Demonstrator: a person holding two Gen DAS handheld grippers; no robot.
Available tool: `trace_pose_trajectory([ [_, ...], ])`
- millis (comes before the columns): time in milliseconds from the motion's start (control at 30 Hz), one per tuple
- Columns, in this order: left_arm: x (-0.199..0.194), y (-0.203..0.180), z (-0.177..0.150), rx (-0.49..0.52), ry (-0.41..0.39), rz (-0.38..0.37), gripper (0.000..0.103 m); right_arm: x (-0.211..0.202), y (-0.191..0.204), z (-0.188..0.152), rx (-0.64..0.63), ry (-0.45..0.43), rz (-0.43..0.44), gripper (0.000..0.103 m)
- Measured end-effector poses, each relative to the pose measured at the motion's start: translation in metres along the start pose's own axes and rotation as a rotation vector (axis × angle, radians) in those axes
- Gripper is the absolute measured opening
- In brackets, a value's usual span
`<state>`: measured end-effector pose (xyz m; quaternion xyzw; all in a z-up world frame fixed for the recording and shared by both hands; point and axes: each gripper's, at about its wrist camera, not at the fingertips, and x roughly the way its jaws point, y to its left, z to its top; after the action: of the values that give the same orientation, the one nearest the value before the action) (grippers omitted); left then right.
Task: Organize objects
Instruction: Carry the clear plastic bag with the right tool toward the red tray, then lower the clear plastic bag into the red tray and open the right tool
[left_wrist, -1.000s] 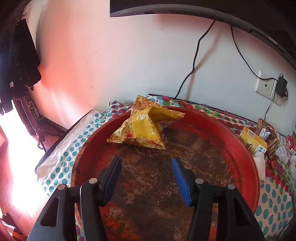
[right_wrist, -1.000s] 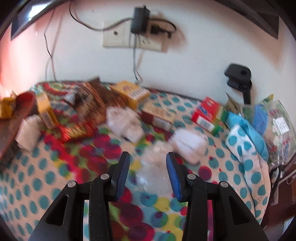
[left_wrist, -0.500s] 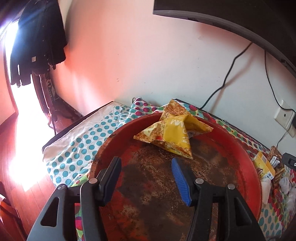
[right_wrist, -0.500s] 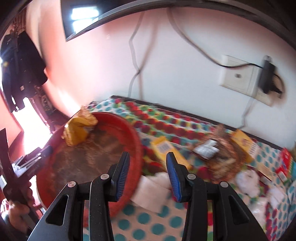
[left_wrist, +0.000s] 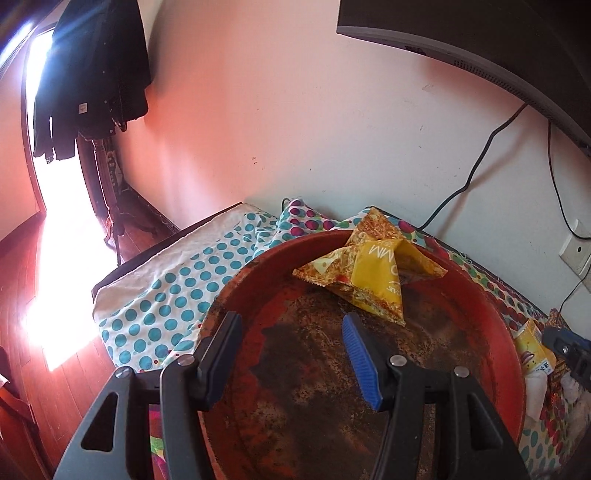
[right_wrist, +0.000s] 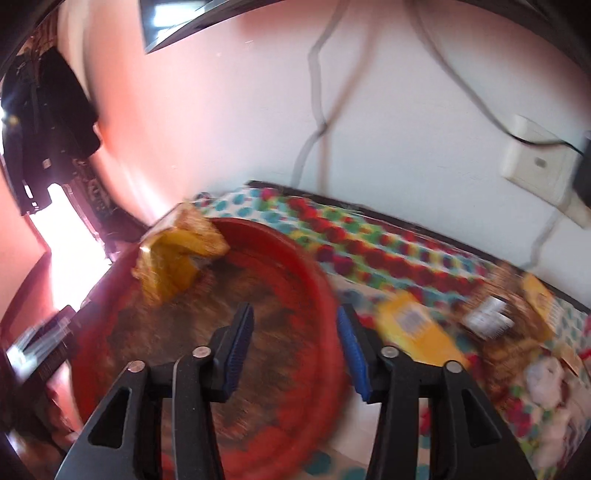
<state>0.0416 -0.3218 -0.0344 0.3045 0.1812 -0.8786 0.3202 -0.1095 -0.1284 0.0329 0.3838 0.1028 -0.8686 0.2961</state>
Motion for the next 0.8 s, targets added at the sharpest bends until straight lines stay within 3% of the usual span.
trace_pose_trajectory([
  [200,-0.003,-0.019,-0.006,0.035,0.017,-0.026,0.058,-0.046,-0.145,-0.07,0.141,0.051,-0.322,0.054],
  [333,-0.012,-0.034,-0.009,0.092,-0.003,-0.006,0.058,-0.052,-0.211,-0.106,0.229,0.148,-0.401,0.054],
  [433,-0.016,-0.043,-0.012,0.134,-0.003,-0.001,0.058,-0.044,-0.228,-0.122,0.249,0.193,-0.396,0.053],
  [467,-0.017,-0.046,-0.013,0.149,-0.003,0.007,0.058,-0.041,-0.23,-0.124,0.253,0.201,-0.385,0.041],
  [500,-0.018,-0.048,-0.014,0.158,-0.004,0.011,0.058,-0.039,-0.231,-0.128,0.256,0.204,-0.376,0.034],
  [667,-0.019,-0.053,-0.019,0.182,0.007,0.024,0.058,-0.05,-0.213,-0.121,0.22,0.131,-0.374,0.034],
  [800,-0.019,-0.061,-0.021,0.216,0.015,0.01,0.058,-0.063,-0.186,-0.093,0.191,0.061,-0.304,0.034],
])
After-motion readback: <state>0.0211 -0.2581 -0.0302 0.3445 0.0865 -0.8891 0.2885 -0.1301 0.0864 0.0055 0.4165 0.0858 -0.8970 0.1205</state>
